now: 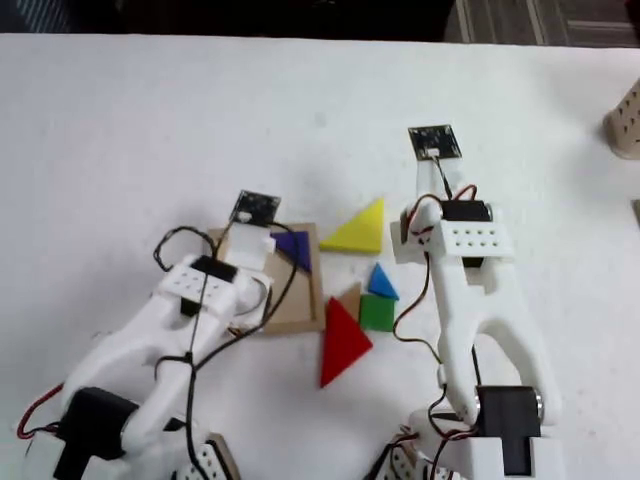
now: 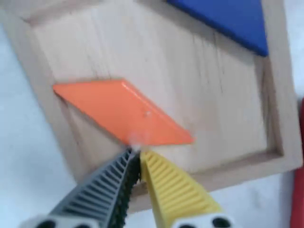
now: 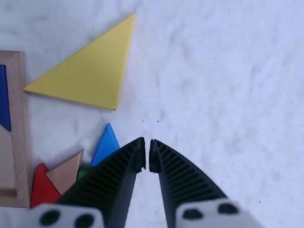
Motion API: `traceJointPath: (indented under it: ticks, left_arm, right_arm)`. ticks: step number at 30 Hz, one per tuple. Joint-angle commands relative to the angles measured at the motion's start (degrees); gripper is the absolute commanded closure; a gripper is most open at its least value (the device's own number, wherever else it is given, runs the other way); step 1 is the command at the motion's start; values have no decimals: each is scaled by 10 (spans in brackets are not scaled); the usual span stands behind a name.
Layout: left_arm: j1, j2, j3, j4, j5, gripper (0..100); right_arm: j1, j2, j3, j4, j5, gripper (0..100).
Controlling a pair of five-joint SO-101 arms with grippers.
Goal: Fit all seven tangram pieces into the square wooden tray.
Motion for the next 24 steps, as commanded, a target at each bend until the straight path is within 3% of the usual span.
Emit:
traceJointPath:
  ticks: [1,7,24]
  left_arm:
    - [-15,6,-23,-52,-1,976]
    - [-57,7,-23,-122,0,976]
    - [-58,0,-20,-120,-1,976]
  right_arm:
    - [6,-2,-3,-6,11,978]
    - [6,-2,-3,-5,11,978]
    - [7,-3,-3,-5,11,978]
